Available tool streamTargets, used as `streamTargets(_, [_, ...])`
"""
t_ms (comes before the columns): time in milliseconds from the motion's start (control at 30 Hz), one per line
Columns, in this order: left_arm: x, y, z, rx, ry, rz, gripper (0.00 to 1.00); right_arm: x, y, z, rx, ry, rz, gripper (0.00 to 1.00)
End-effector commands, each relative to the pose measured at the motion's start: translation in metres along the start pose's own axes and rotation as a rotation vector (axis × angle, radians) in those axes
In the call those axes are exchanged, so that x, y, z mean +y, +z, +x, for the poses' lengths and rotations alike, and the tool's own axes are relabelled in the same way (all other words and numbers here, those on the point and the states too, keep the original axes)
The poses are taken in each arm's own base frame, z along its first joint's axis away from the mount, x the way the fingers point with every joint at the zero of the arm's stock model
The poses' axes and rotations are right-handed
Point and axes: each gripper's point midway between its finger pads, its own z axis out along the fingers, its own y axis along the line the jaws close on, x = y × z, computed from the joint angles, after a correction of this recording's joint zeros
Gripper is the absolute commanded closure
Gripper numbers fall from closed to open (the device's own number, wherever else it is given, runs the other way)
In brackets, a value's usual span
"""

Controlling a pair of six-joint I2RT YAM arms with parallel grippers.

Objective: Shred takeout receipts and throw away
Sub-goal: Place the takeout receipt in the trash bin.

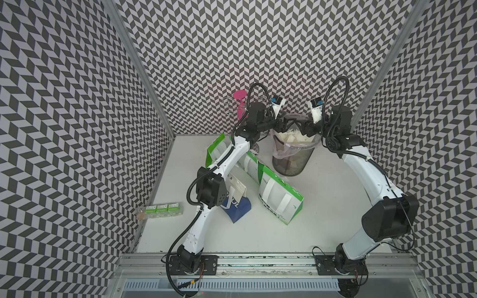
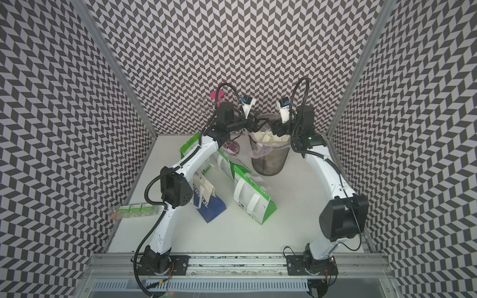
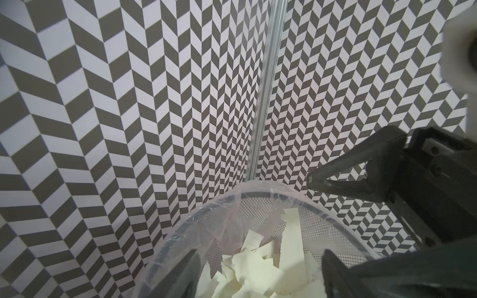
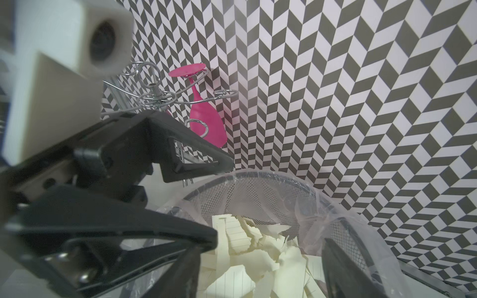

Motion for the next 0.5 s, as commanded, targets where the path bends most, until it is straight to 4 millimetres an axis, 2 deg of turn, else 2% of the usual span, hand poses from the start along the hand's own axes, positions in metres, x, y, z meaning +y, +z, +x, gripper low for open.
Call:
streamTargets(0, [-0.025,-0.053,-0.082,-0.08,0.12,-0.052,0.2,-0.002,-0.031,-0.029,-0.089,0.015,0.012,0.19])
streamTargets(67, [-0.023,-0.077,-0.09,-0.035,0.158,-0.123,0.17,-0.007,-0.044,-0.031,-0.104,0.034,0.043,0.08])
streamTargets(167, [-0.007,-0.13,-0.098,0.041,0.189,-0.294,0.12,-0.018,-0.067,-0.031,-0.146,0.094,0.096,0.02])
streamTargets(233, [0.011,-0.179,-0.1,0.07,0.174,-0.422,0.09,-0.025,-0.08,-0.02,-0.154,0.137,0.138,0.01])
streamTargets(367, [0.043,-0.283,-0.105,0.013,0.132,-0.668,0.06,-0.038,-0.1,0.006,-0.145,0.18,0.239,0.01])
streamTargets(433, [0.058,-0.332,-0.099,-0.02,0.089,-0.755,0.05,-0.047,-0.108,0.029,-0.13,0.207,0.304,0.01])
streamTargets(467, [0.066,-0.349,-0.092,-0.014,0.072,-0.801,0.05,-0.051,-0.112,0.038,-0.122,0.22,0.333,0.01])
